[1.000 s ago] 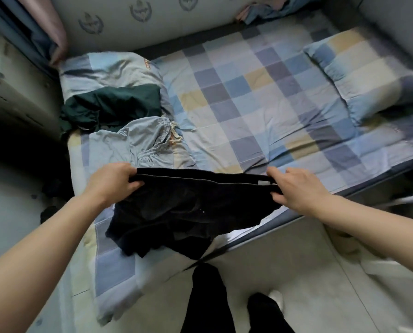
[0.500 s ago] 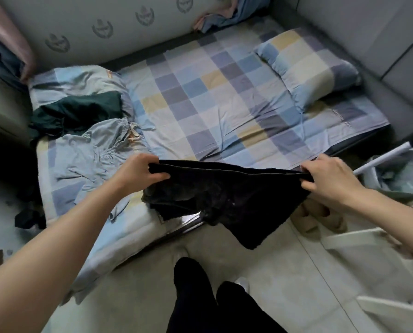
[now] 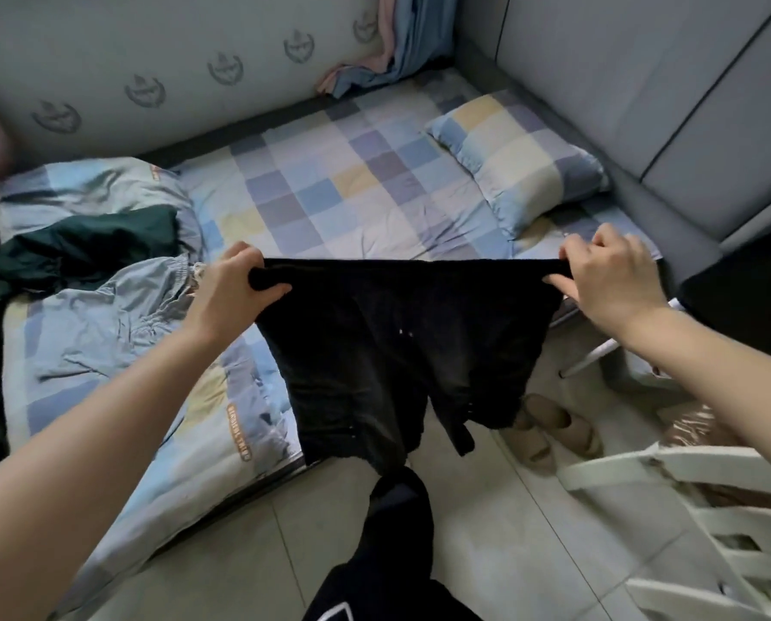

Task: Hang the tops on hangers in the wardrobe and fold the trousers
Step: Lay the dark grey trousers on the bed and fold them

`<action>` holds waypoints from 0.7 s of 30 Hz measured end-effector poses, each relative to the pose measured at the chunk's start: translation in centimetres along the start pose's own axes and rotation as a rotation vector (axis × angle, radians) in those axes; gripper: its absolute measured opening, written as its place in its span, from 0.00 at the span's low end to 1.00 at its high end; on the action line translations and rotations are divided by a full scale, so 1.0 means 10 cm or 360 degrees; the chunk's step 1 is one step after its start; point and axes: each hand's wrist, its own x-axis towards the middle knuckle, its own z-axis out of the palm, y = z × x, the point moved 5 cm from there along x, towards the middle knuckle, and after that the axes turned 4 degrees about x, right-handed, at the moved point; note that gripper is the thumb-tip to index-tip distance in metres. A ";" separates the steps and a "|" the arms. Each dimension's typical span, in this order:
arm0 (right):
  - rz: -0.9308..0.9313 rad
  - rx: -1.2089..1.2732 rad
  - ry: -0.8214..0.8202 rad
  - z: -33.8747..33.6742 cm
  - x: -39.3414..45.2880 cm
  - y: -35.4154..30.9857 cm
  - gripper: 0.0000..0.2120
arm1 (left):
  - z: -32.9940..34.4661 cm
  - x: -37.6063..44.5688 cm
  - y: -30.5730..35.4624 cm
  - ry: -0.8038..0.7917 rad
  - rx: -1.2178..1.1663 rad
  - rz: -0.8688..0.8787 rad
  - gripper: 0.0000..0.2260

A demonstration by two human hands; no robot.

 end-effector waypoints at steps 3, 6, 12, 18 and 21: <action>-0.0204 0.0048 0.0020 0.02 0.23 0.02 0.20 | 0.26 0.05 -0.15 -0.0351 -0.0022 -0.0148 0.14; -0.0533 0.0095 0.0088 0.07 0.53 -0.05 0.17 | 0.38 0.18 -0.37 -0.0385 -0.0063 -0.0405 0.19; -0.0669 0.0200 -0.0249 0.51 1.13 0.03 0.12 | 0.52 0.40 -0.69 -0.0227 -0.0166 -0.0630 0.18; -0.0321 0.1043 -0.0893 1.17 1.42 0.07 0.03 | 0.81 0.42 -0.97 -0.0793 -0.0686 -0.0885 0.18; 0.0057 0.1561 -0.0912 1.39 1.61 0.11 0.09 | 0.90 0.38 -0.97 -0.0695 -0.0813 -0.1070 0.17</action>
